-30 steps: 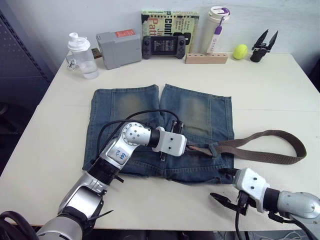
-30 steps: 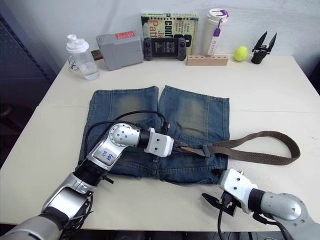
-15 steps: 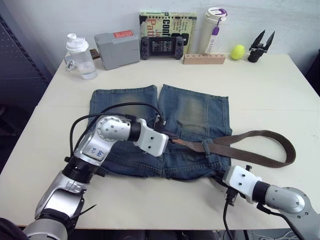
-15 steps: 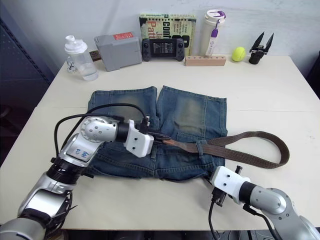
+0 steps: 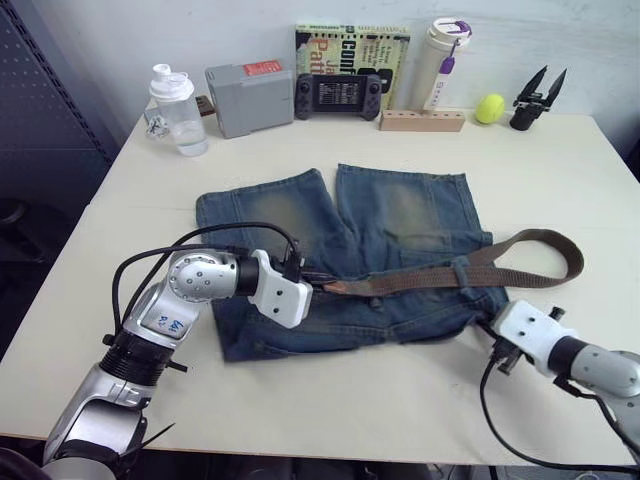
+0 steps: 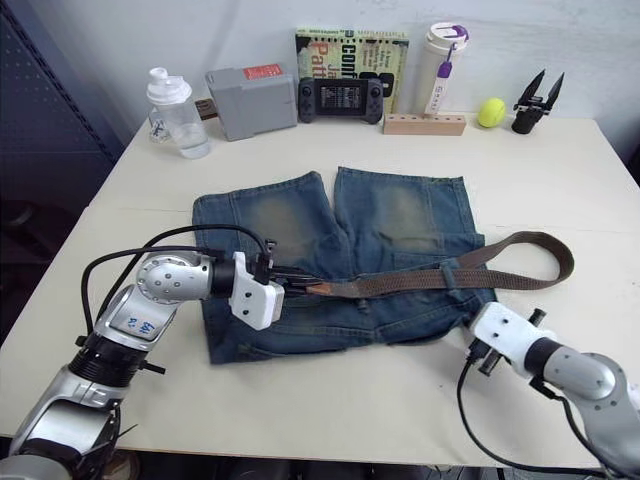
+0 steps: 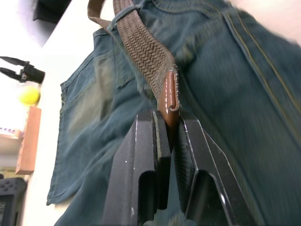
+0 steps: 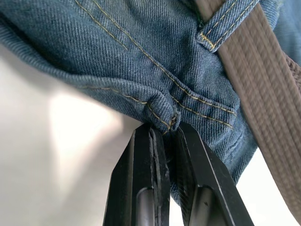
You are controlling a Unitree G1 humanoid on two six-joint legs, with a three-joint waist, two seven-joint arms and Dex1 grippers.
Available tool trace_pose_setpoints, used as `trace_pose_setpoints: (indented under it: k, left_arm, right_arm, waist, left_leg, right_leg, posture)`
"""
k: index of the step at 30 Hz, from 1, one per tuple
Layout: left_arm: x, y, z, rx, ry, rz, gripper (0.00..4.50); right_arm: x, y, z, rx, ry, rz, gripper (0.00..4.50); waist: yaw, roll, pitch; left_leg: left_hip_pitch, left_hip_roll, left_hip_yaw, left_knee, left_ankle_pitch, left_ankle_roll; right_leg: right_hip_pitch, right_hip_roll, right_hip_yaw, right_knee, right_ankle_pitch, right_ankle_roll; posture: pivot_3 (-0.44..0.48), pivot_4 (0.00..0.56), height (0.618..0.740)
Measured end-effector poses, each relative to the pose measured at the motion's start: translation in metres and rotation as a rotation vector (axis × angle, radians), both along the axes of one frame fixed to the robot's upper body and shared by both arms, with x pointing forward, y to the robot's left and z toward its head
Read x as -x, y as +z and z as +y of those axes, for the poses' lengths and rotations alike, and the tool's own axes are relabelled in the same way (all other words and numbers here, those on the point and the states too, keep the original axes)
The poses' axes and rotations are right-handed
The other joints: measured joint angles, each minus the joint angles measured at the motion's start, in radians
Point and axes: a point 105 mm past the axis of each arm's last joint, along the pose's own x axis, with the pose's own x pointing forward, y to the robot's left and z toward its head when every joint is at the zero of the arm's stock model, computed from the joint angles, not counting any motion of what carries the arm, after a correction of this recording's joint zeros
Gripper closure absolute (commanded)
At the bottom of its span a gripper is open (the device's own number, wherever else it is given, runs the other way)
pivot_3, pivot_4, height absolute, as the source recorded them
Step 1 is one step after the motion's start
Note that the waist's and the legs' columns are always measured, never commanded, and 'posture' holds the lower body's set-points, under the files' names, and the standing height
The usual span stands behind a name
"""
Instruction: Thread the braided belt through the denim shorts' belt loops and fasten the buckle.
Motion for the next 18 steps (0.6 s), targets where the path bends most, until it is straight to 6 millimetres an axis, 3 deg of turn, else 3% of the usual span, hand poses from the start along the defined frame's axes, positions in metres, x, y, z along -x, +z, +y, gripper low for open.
trace_pose_setpoints:
  k: [6,13,15,18]
  left_arm:
    - [0.000,0.001,-0.004,0.019,0.005,-0.011,4.20]
    - [0.006,-0.001,-0.007,0.056,0.008,-0.016,4.20]
    - [0.005,-0.002,-0.005,0.088,0.031,-0.019,4.20]
    - [0.006,-0.001,-0.005,0.121,0.050,-0.044,4.20]
  right_arm:
    - [-0.001,0.001,0.000,-0.004,0.015,0.008,4.47]
    - [-0.001,0.014,-0.010,-0.058,-0.053,-0.008,1.35]
    - [-0.001,0.038,-0.006,-0.172,-0.092,-0.003,0.17]
    - [0.005,0.066,0.015,-0.385,-0.073,0.058,0.07]
  waist:
    - [-0.002,0.000,0.000]
    - [-0.003,0.001,0.000]
    - [-0.011,0.003,0.001]
    - [-0.018,0.003,0.001]
  left_leg:
    - [0.000,0.000,-0.001,0.000,0.000,0.000]
    - [0.000,0.001,-0.002,0.000,0.000,0.000]
    - [0.000,0.001,-0.002,0.000,0.000,0.000]
    - [0.000,0.002,-0.007,-0.001,0.000,0.000]
  right_leg:
    - [0.001,0.000,-0.001,0.000,0.000,0.000]
    - [0.001,0.000,-0.002,-0.001,0.000,0.000]
    - [0.001,0.001,-0.002,0.000,0.000,0.000]
    - [0.001,0.001,-0.003,-0.001,0.000,0.000]
  posture:
    - [0.000,0.150,0.726]
    - [0.000,0.150,0.726]
    - [0.000,0.150,0.726]
    - [0.000,0.150,0.726]
